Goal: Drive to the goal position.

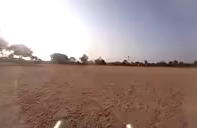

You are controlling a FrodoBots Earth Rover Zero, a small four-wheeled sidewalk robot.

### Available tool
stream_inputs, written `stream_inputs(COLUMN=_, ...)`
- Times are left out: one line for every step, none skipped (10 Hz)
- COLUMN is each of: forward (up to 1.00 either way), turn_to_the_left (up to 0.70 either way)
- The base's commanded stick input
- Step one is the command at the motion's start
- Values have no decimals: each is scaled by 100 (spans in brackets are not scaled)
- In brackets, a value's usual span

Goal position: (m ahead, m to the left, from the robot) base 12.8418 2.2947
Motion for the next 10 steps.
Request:
stream_inputs(forward=70, turn_to_the_left=0)
stream_inputs(forward=70, turn_to_the_left=0)
stream_inputs(forward=70, turn_to_the_left=0)
stream_inputs(forward=70, turn_to_the_left=0)
stream_inputs(forward=70, turn_to_the_left=0)
stream_inputs(forward=70, turn_to_the_left=0)
stream_inputs(forward=70, turn_to_the_left=0)
stream_inputs(forward=70, turn_to_the_left=0)
stream_inputs(forward=69, turn_to_the_left=0)
stream_inputs(forward=70, turn_to_the_left=0)
